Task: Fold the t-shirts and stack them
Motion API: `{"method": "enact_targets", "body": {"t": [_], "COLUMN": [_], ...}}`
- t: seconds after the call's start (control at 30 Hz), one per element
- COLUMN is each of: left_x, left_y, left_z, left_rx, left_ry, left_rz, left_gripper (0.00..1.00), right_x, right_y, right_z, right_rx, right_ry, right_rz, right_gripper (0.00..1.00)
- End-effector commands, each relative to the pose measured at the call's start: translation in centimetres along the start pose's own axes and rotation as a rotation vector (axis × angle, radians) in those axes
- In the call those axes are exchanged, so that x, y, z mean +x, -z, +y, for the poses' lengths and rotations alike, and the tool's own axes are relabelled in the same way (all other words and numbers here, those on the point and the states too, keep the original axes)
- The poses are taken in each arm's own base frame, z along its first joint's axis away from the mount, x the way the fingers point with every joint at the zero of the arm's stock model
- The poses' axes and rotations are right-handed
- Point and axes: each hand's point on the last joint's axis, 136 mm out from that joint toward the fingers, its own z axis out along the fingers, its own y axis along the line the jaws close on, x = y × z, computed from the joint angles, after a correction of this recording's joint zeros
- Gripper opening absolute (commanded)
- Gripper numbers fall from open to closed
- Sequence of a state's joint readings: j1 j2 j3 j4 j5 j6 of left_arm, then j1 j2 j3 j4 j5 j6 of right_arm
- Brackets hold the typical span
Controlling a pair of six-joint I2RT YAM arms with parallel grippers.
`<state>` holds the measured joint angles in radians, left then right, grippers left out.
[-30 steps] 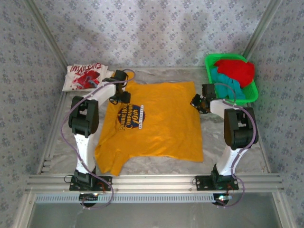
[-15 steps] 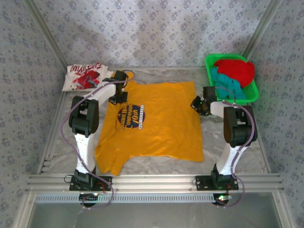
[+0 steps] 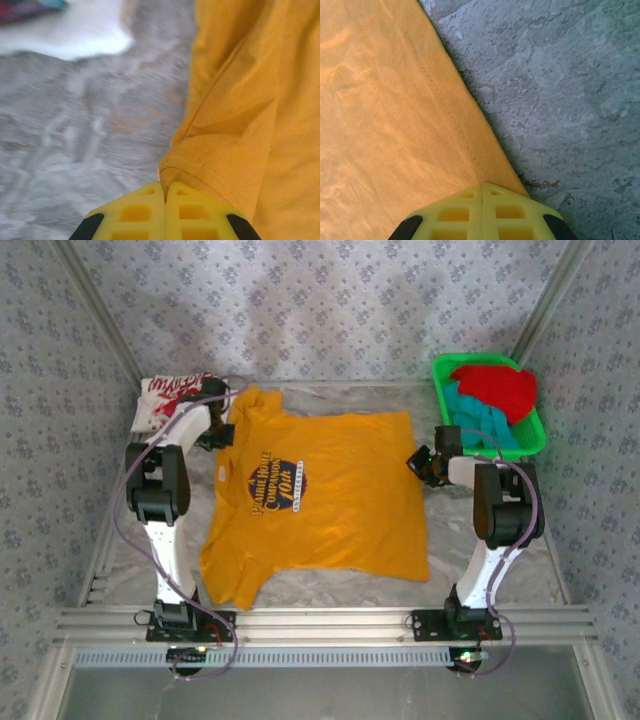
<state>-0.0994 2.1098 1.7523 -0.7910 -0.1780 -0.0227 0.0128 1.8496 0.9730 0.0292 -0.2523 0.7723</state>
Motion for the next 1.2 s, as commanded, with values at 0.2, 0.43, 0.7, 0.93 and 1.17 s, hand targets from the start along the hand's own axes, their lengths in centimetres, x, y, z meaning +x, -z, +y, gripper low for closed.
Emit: {"method": "enact_targets", "body": {"t": [0.2, 0.43, 0.7, 0.93, 1.17], "left_x": [-3.2, -3.6, -2.1, -0.1, 2.7], "left_y": [1.6, 7.1, 3.4, -0.9, -2.4], "left_z": [6.1, 3.3, -7.5, -9.8, -13.0], "left_rx": [-0.204, -0.036, 0.307, 0.312, 0.41], "left_ry": [-0.188, 0.069, 0.233, 0.279, 0.362], "left_rz": [0.039, -0.153, -0.239, -0.137, -0.088], "left_gripper": [0.57, 0.54, 0.36, 0.33, 0.33], "right_x": [-0.3, -1.2, 0.2, 0.6, 1.1], "right_y": [0.8, 4.7, 2.8, -1.2, -4.0], "right_z": [-0.9, 2.8, 8.1, 7.9, 5.4], "right_rx": [0.05, 0.045, 0.157, 0.216, 0.206], "right_ry": [-0.022, 0.176, 0.448, 0.427, 0.231], "right_rz": [0.001, -0.085, -0.042, 0.011, 0.063], "right_gripper": [0.07, 0.1, 0.0, 0.0, 0.0]}}
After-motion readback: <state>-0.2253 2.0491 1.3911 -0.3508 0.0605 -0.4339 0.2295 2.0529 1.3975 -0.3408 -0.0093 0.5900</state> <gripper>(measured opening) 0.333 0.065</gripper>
